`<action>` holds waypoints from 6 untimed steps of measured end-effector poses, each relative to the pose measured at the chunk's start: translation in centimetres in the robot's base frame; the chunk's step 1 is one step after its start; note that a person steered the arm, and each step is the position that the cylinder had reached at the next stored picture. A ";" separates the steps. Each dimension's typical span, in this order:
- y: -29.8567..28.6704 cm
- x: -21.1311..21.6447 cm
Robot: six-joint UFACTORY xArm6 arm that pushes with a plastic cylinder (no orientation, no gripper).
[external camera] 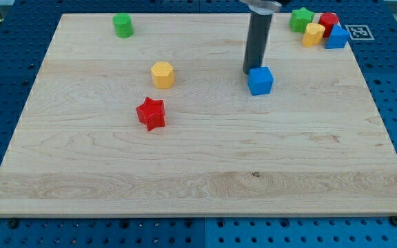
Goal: Place the blue cube diagonally to the bottom right of the yellow hexagon
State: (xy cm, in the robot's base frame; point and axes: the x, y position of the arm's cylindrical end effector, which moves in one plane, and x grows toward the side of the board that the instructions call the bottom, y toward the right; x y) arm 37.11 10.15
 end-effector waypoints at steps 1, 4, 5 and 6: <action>0.6 1.9; 6.3 5.2; 3.7 6.6; 2.3 7.0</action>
